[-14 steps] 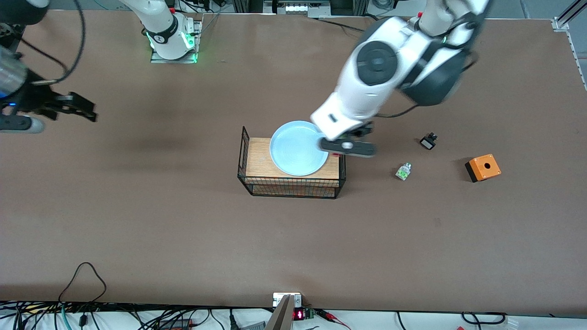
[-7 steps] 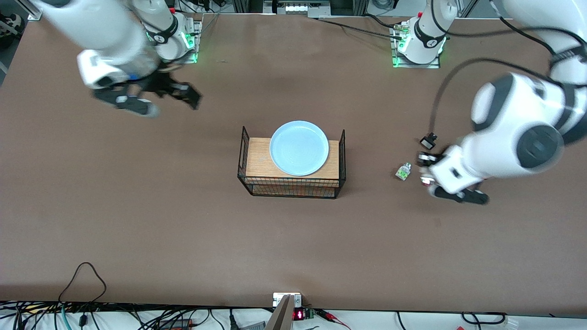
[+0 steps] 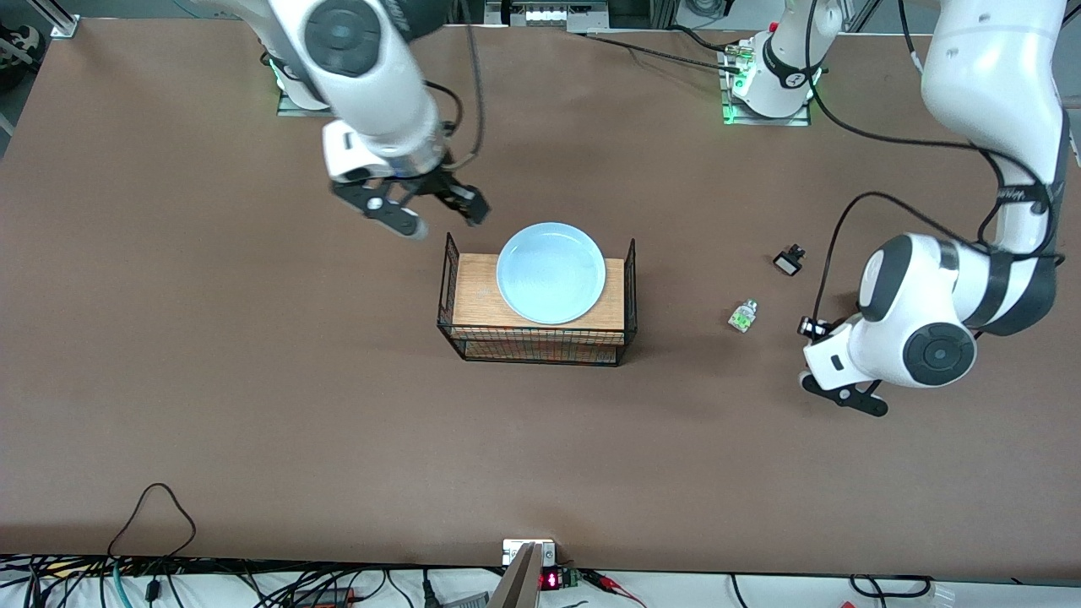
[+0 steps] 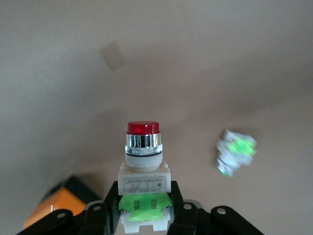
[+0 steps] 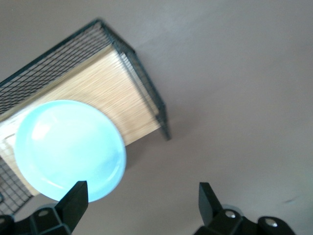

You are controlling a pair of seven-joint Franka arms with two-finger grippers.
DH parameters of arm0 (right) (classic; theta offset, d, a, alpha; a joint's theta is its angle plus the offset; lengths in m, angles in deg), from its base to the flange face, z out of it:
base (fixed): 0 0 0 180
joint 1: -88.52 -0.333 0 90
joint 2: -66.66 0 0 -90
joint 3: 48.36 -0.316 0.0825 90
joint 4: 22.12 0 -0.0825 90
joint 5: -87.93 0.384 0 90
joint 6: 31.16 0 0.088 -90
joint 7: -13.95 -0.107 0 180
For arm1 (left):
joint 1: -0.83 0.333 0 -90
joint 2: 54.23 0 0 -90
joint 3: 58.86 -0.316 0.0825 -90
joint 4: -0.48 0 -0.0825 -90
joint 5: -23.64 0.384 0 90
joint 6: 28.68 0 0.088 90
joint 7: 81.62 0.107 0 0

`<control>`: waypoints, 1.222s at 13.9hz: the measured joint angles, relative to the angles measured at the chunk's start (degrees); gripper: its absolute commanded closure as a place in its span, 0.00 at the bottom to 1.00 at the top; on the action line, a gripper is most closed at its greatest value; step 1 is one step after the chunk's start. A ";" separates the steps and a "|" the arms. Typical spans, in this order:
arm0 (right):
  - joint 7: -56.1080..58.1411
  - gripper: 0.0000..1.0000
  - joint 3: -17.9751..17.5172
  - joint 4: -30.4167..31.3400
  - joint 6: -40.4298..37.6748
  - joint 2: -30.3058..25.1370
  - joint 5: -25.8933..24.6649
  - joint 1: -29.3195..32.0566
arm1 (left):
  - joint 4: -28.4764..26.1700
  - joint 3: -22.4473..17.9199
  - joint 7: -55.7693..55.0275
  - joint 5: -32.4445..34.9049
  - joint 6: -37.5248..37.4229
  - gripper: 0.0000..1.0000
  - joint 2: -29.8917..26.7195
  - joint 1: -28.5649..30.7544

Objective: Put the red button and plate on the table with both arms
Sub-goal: 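Carry the red button beside the green button while the right gripper reaches the plate, then set the red button down with the left gripper while the right gripper grips the plate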

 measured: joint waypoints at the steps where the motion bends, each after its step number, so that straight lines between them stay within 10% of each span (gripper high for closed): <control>1: -2.90 0.00 0.01 -0.10 1.43 1.07 -0.01 -1.32 | -2.16 -0.02 0.56 0.37 4.20 0.82 0.68 1.12; 4: -6.85 0.00 0.02 -0.20 3.63 3.92 -0.03 -3.36 | -6.84 0.01 1.50 0.86 11.96 0.70 2.19 3.50; 8: -6.98 0.00 0.35 0.70 4.33 7.55 -0.03 -3.39 | -8.20 0.36 1.57 0.87 14.29 0.01 3.22 3.75; 12: -7.82 0.00 0.34 2.62 10.61 10.49 -0.03 -4.30 | -7.99 0.67 1.52 0.87 13.31 0.00 3.12 3.76; 17: -9.08 0.73 0.37 2.77 16.49 13.37 -0.03 -4.95 | -5.26 2.05 1.40 0.86 6.96 0.00 -3.48 3.69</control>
